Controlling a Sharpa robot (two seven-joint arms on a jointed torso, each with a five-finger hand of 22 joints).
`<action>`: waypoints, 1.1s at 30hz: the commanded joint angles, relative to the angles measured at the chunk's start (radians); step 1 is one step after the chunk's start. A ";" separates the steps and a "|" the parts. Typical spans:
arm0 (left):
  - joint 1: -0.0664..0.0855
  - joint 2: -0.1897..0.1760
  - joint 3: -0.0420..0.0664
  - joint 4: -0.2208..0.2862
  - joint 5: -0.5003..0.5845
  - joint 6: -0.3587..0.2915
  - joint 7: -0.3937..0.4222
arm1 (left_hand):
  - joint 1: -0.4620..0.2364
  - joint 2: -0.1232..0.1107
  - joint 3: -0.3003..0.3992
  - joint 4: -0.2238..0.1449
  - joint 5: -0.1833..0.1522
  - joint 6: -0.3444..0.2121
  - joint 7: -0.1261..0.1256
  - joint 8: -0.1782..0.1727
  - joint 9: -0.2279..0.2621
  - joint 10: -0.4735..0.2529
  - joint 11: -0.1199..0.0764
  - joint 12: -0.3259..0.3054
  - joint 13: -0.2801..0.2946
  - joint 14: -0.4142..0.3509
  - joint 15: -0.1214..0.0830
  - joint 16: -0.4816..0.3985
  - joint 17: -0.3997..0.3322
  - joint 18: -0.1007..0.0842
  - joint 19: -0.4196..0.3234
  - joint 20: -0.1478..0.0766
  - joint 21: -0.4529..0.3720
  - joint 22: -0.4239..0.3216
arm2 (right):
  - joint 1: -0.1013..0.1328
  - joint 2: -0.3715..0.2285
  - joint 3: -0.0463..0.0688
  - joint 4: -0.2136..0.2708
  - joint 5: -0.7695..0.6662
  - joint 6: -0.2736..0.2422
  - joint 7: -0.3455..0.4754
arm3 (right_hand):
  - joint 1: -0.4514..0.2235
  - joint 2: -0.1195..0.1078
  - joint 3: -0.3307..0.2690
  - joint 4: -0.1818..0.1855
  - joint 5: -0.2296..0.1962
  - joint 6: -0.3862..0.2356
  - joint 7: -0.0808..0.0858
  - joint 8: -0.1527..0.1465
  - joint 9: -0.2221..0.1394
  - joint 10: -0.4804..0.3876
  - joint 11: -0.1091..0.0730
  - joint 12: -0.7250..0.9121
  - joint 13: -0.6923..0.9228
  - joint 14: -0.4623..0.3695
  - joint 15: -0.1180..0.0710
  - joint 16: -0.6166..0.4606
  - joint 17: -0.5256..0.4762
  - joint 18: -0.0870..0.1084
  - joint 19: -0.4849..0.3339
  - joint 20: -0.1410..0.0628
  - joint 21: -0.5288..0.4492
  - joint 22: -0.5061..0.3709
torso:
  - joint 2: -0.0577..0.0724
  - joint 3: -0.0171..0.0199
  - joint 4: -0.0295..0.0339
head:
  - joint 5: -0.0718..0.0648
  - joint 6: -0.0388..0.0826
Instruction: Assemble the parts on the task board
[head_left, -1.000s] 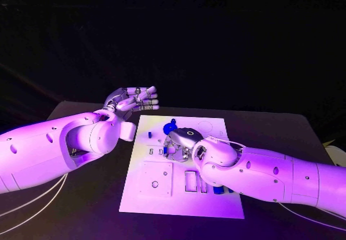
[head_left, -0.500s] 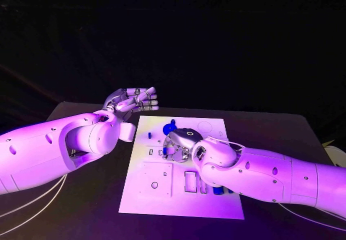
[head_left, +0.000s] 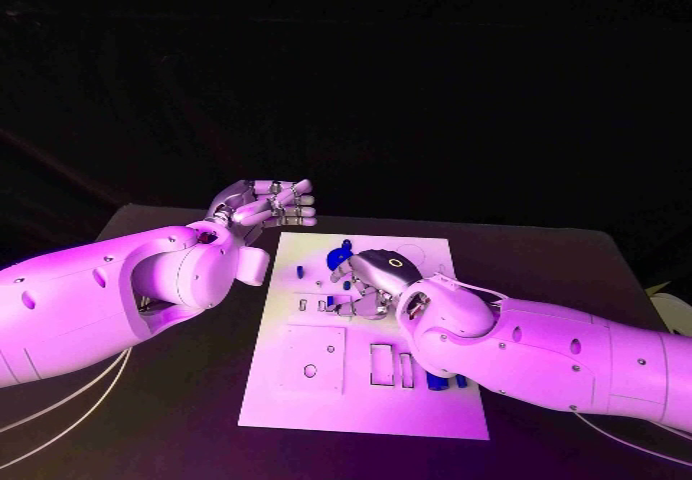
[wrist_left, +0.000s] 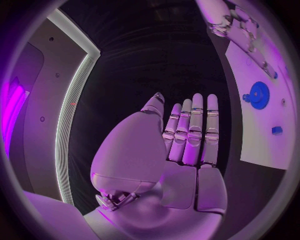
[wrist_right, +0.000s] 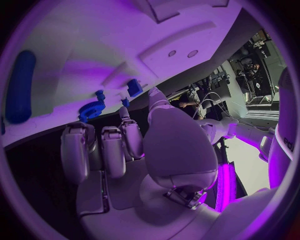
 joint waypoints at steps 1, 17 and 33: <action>0.000 0.001 0.001 -0.015 -0.178 0.107 -0.133 | 0.009 0.003 0.000 0.007 -0.006 0.033 -0.018 0.011 0.005 0.074 -0.029 0.027 0.012 0.103 -0.036 0.056 0.036 0.016 0.052 -0.023 0.053 0.026 | 0.026 -0.051 0.006 0.043 0.170 -0.117 0.162 | 0.032 0.019 0.007 -0.003 0.009 0.000 -0.002 -0.001 0.000 -0.018 -0.003 -0.018 0.038 0.077 0.007 -0.015 0.153 0.010 -0.014 0.006 -0.032 0.143 | -0.008 0.0003 -0.0027 | 0.005 -0.001; 0.003 0.047 0.002 -0.078 -0.798 0.337 -0.641 | -0.158 0.048 -0.171 0.045 -0.010 0.110 -0.108 0.100 0.118 0.159 -0.134 0.653 0.598 0.405 -0.149 1.380 1.376 -0.130 0.632 -0.198 0.965 1.130 | 0.127 -0.344 0.013 0.181 0.524 0.002 0.208 | 0.054 0.037 -0.009 -0.010 0.107 0.037 -0.015 0.019 0.008 -0.024 -0.015 -0.030 0.024 0.070 -0.004 -0.033 0.124 0.016 -0.028 -0.003 -0.064 0.126 | -0.042 0.0059 -0.0123 | 0.032 -0.019; 0.012 0.165 0.003 -0.130 -1.039 0.472 -0.942 | -0.223 0.054 -0.232 0.047 -0.011 0.087 -0.127 0.202 0.257 0.189 -0.146 0.978 0.936 0.419 -0.162 1.415 1.421 -0.154 0.692 -0.207 1.024 1.257 | 0.131 -0.396 0.013 0.185 0.517 0.000 0.161 | 0.046 0.032 -0.022 -0.005 0.116 0.043 -0.018 0.023 0.009 -0.021 -0.017 -0.028 0.026 0.069 -0.006 -0.035 0.121 0.016 -0.028 -0.005 -0.065 0.126 | -0.046 0.0128 -0.0070 | 0.037 -0.030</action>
